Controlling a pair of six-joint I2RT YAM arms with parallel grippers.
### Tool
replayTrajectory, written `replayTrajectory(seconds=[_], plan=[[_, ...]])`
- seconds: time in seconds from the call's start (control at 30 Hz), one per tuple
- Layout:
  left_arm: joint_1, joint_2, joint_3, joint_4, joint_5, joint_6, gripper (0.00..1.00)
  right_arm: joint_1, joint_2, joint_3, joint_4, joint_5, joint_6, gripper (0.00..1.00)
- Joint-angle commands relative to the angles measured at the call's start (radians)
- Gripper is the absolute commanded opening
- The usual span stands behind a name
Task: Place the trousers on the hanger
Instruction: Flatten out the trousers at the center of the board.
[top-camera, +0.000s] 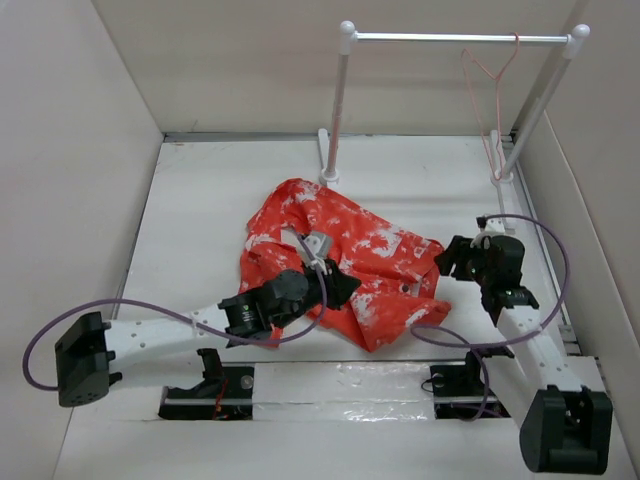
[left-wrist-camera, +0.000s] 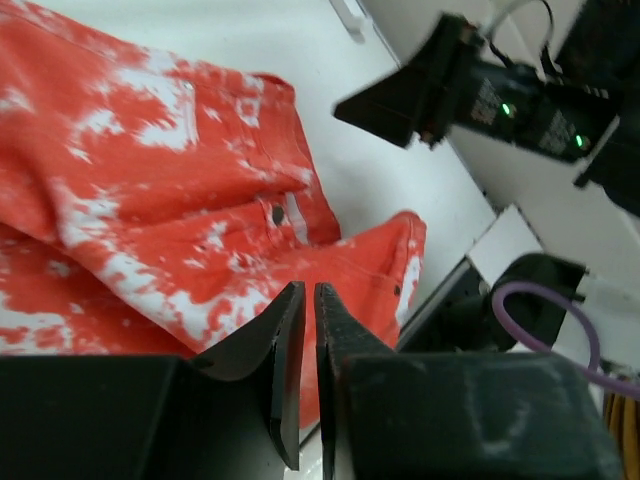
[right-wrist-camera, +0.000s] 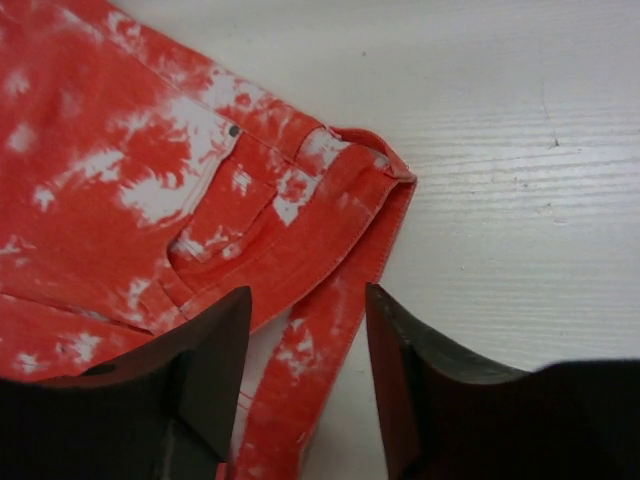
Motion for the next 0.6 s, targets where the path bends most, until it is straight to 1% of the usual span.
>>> replayTrajectory(seconds=[0.0,0.03,0.07,0.1,0.17,0.2,0.23,0.3,0.4,0.53,0.57], plan=[[-0.075,0.064,0.017,0.081,0.039,0.042,0.07,-0.002,0.079,-0.031,0.146,-0.027,0.022,0.65],[-0.084,0.079,0.023,0.073,0.03,0.042,0.09,-0.002,0.104,-0.038,0.164,-0.024,0.025,0.7],[-0.084,0.102,0.027,0.072,0.028,0.042,0.13,0.007,0.128,-0.038,0.19,-0.018,0.03,0.73],[-0.084,0.109,0.026,0.076,0.051,0.041,0.31,0.007,0.174,-0.039,0.203,-0.002,0.036,0.74],[-0.084,0.13,0.018,0.101,0.083,0.038,0.49,0.007,0.219,-0.05,0.267,0.004,0.063,0.79],[-0.084,0.138,0.017,0.108,0.114,0.038,0.63,0.017,0.263,-0.054,0.292,0.007,0.079,0.79],[-0.093,0.145,0.014,0.124,0.128,0.041,0.68,0.018,0.286,-0.056,0.313,0.007,0.093,0.79],[-0.093,0.173,0.015,0.132,0.154,0.054,0.77,0.054,0.328,-0.048,0.371,0.022,0.13,0.79],[-0.093,0.205,0.018,0.151,0.166,0.076,0.84,0.091,0.392,-0.009,0.404,0.087,0.171,0.79],[-0.093,0.254,0.031,0.173,0.194,0.088,0.85,0.122,0.455,0.019,0.431,0.11,0.229,0.72],[-0.093,0.274,0.034,0.175,0.197,0.088,0.85,0.122,0.47,0.021,0.45,0.111,0.24,0.68]])
